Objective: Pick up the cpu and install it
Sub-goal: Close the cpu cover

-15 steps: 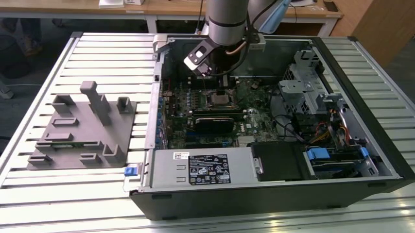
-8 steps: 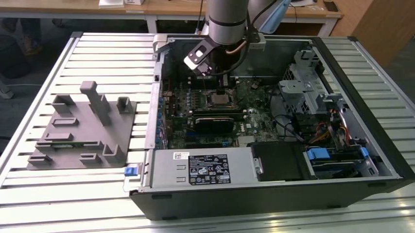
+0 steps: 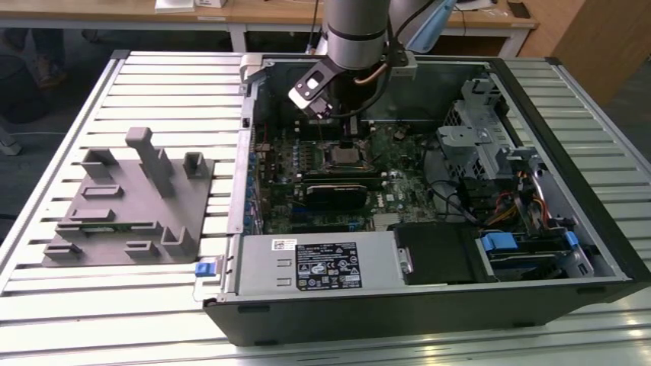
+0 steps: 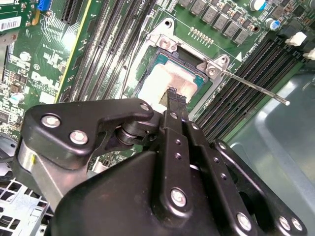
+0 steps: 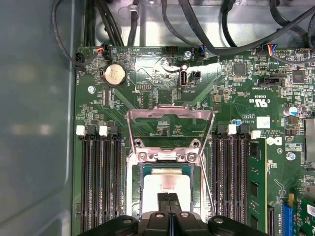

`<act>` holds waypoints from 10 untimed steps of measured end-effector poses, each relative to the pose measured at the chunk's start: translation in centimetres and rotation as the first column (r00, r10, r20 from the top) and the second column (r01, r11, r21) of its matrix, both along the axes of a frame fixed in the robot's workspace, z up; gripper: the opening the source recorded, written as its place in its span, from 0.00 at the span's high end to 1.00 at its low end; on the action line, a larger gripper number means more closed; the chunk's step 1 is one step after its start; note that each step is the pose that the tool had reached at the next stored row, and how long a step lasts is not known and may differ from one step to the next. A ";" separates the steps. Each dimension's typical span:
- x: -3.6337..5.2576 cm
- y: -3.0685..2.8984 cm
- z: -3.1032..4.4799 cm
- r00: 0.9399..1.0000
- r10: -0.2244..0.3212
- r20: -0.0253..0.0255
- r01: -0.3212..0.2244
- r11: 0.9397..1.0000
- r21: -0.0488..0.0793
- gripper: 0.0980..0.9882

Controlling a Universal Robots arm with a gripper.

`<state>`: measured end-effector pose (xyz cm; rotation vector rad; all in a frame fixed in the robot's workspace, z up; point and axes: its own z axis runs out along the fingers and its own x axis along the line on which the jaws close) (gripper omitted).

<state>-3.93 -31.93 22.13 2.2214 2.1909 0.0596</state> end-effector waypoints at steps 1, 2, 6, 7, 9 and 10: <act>0.00 0.00 0.00 1.000 0.000 0.000 0.000 1.000 0.000 0.99; 0.00 0.00 0.00 1.000 0.000 0.000 0.000 1.000 0.000 0.99; 0.00 0.00 0.13 1.000 0.000 0.000 0.000 1.000 0.000 0.99; 0.00 0.00 0.19 1.000 0.000 0.000 0.000 1.000 0.000 0.99; 0.00 0.00 0.26 1.000 0.000 0.000 0.000 1.000 0.000 0.99; 0.00 0.01 0.29 1.000 0.000 0.000 0.000 1.000 0.000 0.99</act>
